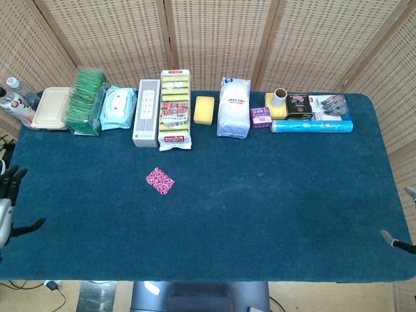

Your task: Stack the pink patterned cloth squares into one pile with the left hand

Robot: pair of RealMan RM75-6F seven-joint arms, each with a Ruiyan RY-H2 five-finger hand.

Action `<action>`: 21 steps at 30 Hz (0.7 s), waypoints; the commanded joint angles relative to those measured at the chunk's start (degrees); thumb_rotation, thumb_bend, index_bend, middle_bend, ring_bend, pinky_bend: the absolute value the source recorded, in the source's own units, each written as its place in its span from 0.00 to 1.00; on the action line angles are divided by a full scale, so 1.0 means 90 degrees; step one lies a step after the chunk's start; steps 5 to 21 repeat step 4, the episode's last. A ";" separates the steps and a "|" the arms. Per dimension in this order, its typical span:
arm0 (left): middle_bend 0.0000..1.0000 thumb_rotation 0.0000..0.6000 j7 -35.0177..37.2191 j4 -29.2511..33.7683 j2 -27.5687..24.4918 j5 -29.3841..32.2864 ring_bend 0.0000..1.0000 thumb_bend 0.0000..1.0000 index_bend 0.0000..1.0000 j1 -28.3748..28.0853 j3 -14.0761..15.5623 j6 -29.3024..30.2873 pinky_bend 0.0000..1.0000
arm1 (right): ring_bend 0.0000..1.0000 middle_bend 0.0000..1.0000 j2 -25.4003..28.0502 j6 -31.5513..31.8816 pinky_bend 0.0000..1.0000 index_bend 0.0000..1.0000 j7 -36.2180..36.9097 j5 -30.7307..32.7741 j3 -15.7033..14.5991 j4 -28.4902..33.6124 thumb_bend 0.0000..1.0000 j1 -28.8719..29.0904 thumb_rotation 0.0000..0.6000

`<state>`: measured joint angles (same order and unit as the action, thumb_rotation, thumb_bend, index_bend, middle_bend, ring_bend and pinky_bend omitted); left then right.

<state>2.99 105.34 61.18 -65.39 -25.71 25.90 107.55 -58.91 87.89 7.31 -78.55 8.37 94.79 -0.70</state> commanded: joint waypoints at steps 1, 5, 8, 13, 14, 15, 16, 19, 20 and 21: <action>0.00 1.00 0.0526 -0.0501 -0.0019 -0.0622 0.00 0.07 0.00 0.0732 -0.0132 0.0178 0.03 | 0.00 0.04 -0.0026 0.0013 0.00 0.11 -0.0054 0.0004 -0.0015 0.0009 0.02 -0.0010 1.00; 0.00 1.00 0.0451 -0.0677 0.0010 -0.0684 0.00 0.07 0.00 0.0864 -0.0364 -0.0093 0.03 | 0.00 0.04 -0.0026 -0.0056 0.00 0.09 -0.0201 0.0055 -0.0054 0.0072 0.02 -0.0009 1.00; 0.00 1.00 0.0451 -0.0677 0.0010 -0.0684 0.00 0.07 0.00 0.0864 -0.0364 -0.0093 0.03 | 0.00 0.04 -0.0026 -0.0056 0.00 0.09 -0.0201 0.0055 -0.0054 0.0072 0.02 -0.0009 1.00; 0.00 1.00 0.0451 -0.0677 0.0010 -0.0684 0.00 0.07 0.00 0.0864 -0.0364 -0.0093 0.03 | 0.00 0.04 -0.0026 -0.0056 0.00 0.09 -0.0201 0.0055 -0.0054 0.0072 0.02 -0.0009 1.00; 0.00 1.00 0.0451 -0.0677 0.0010 -0.0684 0.00 0.07 0.00 0.0864 -0.0364 -0.0093 0.03 | 0.00 0.04 -0.0026 -0.0056 0.00 0.09 -0.0201 0.0055 -0.0054 0.0072 0.02 -0.0009 1.00; 0.00 1.00 0.0451 -0.0677 0.0010 -0.0684 0.00 0.07 0.00 0.0864 -0.0364 -0.0093 0.03 | 0.00 0.04 -0.0026 -0.0056 0.00 0.09 -0.0201 0.0055 -0.0054 0.0072 0.02 -0.0009 1.00; 0.00 1.00 0.0451 -0.0677 0.0010 -0.0684 0.00 0.07 0.00 0.0864 -0.0364 -0.0093 0.03 | 0.00 0.04 -0.0026 -0.0056 0.00 0.09 -0.0201 0.0055 -0.0054 0.0072 0.02 -0.0009 1.00; 0.00 1.00 0.0451 -0.0677 0.0010 -0.0684 0.00 0.07 0.00 0.0864 -0.0364 -0.0093 0.03 | 0.00 0.04 -0.0026 -0.0056 0.00 0.09 -0.0201 0.0055 -0.0054 0.0072 0.02 -0.0009 1.00; 0.00 1.00 0.0451 -0.0677 0.0010 -0.0684 0.00 0.07 0.00 0.0864 -0.0364 -0.0093 0.03 | 0.00 0.04 -0.0026 -0.0056 0.00 0.09 -0.0201 0.0055 -0.0054 0.0072 0.02 -0.0009 1.00; 0.00 1.00 0.0451 -0.0677 0.0010 -0.0684 0.00 0.07 0.00 0.0864 -0.0364 -0.0093 0.03 | 0.00 0.04 -0.0026 -0.0056 0.00 0.09 -0.0201 0.0055 -0.0054 0.0072 0.02 -0.0009 1.00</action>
